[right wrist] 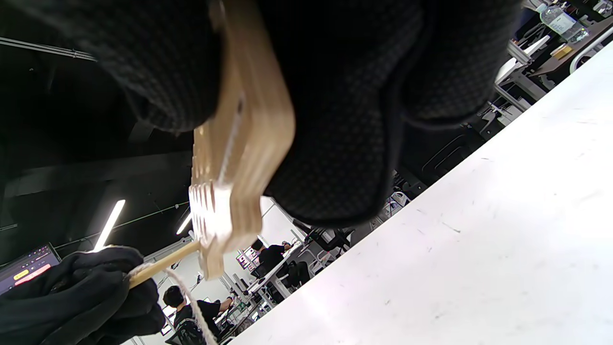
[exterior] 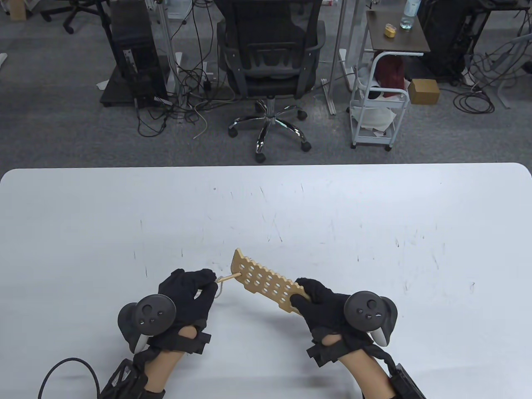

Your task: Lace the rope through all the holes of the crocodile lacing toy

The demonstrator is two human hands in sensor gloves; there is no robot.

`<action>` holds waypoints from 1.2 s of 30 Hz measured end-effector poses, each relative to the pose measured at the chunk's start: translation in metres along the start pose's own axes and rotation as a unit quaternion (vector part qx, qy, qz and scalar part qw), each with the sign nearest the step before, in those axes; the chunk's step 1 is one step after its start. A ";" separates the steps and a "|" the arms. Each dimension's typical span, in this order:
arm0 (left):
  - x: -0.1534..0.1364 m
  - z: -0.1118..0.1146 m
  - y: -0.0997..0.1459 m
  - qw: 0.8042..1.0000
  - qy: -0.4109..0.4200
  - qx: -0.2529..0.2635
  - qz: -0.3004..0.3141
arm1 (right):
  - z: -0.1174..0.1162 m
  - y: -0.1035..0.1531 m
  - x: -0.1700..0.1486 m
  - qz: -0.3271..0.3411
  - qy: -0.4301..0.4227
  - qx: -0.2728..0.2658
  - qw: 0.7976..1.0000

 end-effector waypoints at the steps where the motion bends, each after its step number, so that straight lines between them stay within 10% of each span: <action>1: 0.000 0.000 0.000 1.000 0.000 0.000 0.000 | 0.001 0.000 0.000 -0.002 0.000 -0.002 1.000; 36: -0.012 0.019 -0.001 0.993 0.069 -0.078 -0.055 | -0.015 0.007 0.017 0.037 -0.028 0.023 0.999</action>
Point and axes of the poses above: the tracker on the back of each hand, its own x axis roughly to the thumb side, its own y axis roughly from the fingertips to the wrist, z = x × y, the point moved 1 cm from there along -y, roughly from the wrist to the fingertips, and after that the axes turned 4 degrees about -z, right-handed, at the moved point
